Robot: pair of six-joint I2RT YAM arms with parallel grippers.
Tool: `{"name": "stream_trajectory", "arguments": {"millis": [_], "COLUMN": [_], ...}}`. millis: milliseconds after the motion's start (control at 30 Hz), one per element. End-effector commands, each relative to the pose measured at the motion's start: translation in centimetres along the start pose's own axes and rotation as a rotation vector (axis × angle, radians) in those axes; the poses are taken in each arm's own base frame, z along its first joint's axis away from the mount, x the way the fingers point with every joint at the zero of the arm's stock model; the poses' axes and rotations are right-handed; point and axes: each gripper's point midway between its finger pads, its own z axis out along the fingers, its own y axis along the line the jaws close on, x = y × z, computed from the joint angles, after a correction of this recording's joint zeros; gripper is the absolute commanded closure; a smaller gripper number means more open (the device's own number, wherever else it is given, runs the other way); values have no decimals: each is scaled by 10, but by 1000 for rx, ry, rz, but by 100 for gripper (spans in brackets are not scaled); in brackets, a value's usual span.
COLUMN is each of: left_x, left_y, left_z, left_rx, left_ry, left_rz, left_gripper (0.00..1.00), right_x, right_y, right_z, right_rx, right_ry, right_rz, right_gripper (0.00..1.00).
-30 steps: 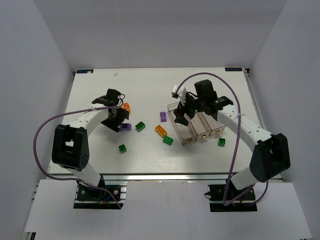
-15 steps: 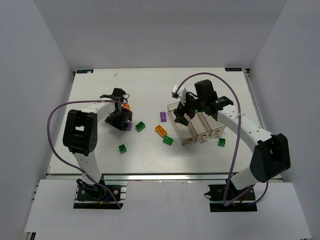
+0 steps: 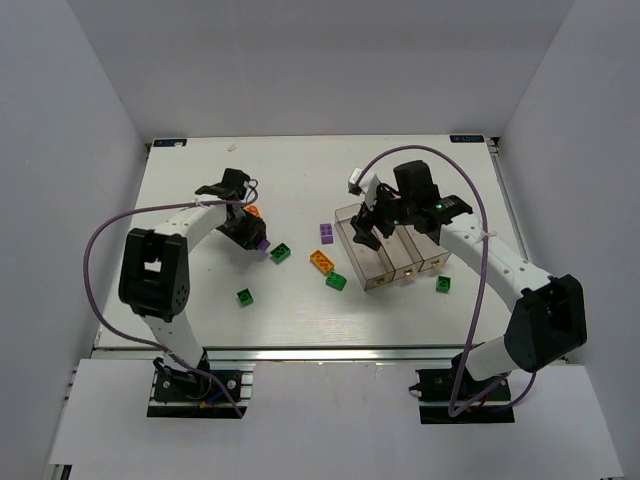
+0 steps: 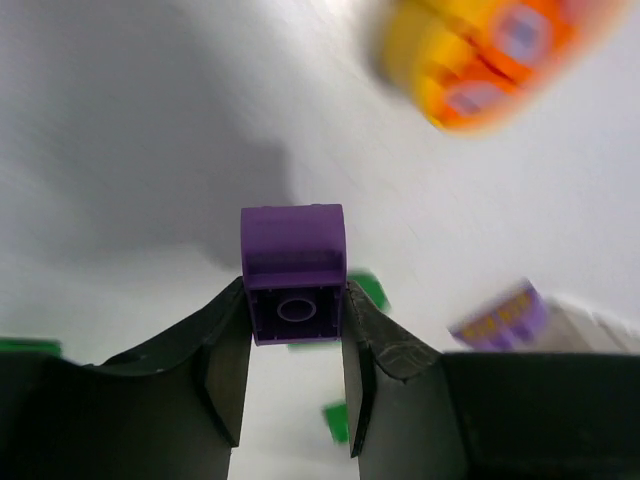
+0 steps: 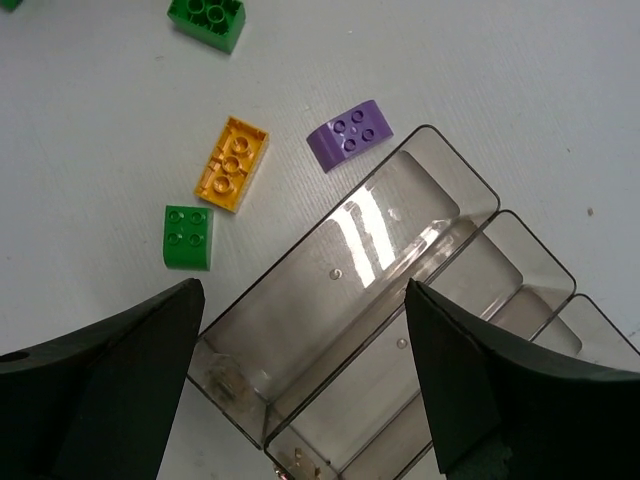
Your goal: Sort the legos into containers by color
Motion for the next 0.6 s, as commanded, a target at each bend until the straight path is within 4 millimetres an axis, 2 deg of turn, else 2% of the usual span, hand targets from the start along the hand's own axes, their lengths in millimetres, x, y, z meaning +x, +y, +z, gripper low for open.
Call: {"name": "stream_trajectory", "arguments": {"millis": [0,33,100,133,167,200,233,267,300,333,367,400,433,467,500,567], "left_x": [7,10,23,35,40,44,61,67,75,88,94,101,113,119,127,148], "left_y": [-56,-72,-89,-96,-112,-119,-133,-139,-145,-158,-164,-170,-176,-188,-193,-200], "left_z": [-75,-97,-118,-129,-141,-146,-160,-164,-155,-167,-168,-155,-156,-166,-153,-149], "left_rx": [337,461,593,667,755,798,877,899,898,947,959,945,954,985,965,958], "left_ry": [-20,-21,-11,39,42,63,114,135,168,188,203,228,252,262,290,328], "left_rz": [188,219,306,338,372,389,437,453,466,505,517,526,550,572,580,612], "left_gripper": [100,100,100,100,100,100,100,100,100,100,100,100,100,100,100,100], "right_x": [-18,-22,-26,-25,-27,-28,-26,-27,-27,-27,-28,-30,-31,-34,-37,-37], "right_y": [-18,-26,-33,-39,-46,-50,-62,-69,-73,-81,-87,-92,-97,-103,-103,-108], "right_z": [-19,-22,-27,-29,-33,-35,-40,-45,-48,-53,-59,-63,-69,-76,-78,-83], "right_rx": [111,154,187,211,238,263,327,351,370,402,422,438,455,473,472,480], "right_ry": [-62,-75,-90,-93,-106,-111,-112,-125,-133,-146,-160,-174,-188,-205,-212,-222], "right_rz": [45,102,155,193,256,292,334,383,404,422,436,453,457,458,456,459], "right_gripper": [15,22,32,45,55,72,100,100,100,100,100,100,100,100,100,100]}}
